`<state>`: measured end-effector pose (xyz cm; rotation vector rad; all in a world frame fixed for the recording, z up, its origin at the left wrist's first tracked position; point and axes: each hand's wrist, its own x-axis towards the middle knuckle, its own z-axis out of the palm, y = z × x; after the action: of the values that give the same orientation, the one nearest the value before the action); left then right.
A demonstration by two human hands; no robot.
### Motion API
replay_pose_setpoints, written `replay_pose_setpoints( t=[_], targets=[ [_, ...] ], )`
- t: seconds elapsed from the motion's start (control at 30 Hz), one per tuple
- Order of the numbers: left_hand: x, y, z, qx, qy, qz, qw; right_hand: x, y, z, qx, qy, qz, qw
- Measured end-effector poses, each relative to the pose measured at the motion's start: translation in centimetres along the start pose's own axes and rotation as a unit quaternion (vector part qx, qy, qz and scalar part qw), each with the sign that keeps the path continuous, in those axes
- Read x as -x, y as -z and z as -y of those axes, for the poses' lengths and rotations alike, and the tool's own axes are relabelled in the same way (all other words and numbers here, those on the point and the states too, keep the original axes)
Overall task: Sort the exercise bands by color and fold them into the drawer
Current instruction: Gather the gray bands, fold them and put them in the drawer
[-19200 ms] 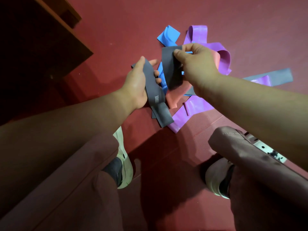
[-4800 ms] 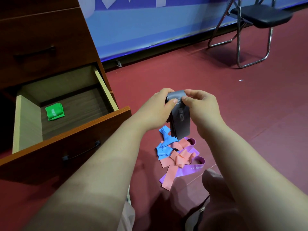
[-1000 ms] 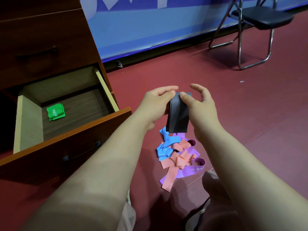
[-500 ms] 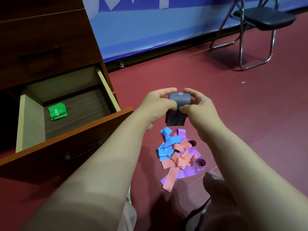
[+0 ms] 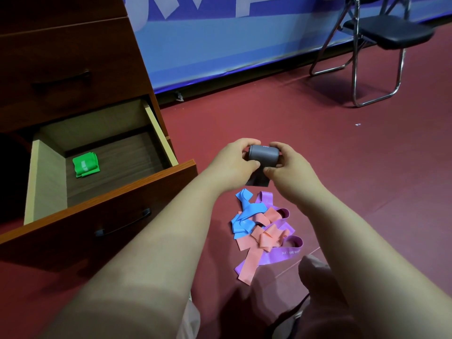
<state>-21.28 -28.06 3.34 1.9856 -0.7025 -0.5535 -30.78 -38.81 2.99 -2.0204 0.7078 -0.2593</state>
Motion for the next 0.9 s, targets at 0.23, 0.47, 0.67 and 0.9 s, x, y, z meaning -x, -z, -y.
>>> replay_pose_setpoints(
  t=[0.23, 0.47, 0.67, 0.9],
  targets=[
    [0.38, 0.1, 0.26, -0.063, -0.005, 0.044, 0.997, 0.11, 0.13, -0.08, 0.034, -0.006, 0.01, 0.999],
    [0.45, 0.11, 0.03, -0.075, -0.006, 0.034, 0.997, -0.05, -0.07, -0.35, 0.064, 0.011, 0.011, 0.998],
    [0.38, 0.32, -0.03, -0.055, 0.005, 0.05, 0.997, -0.02, 0.29, 0.14, -0.04, -0.026, 0.018, 0.999],
    [0.08, 0.65, 0.0, -0.022, 0.046, 0.041, 0.998, -0.13, -0.05, 0.46, -0.154, -0.055, 0.041, 0.986]
  ],
)
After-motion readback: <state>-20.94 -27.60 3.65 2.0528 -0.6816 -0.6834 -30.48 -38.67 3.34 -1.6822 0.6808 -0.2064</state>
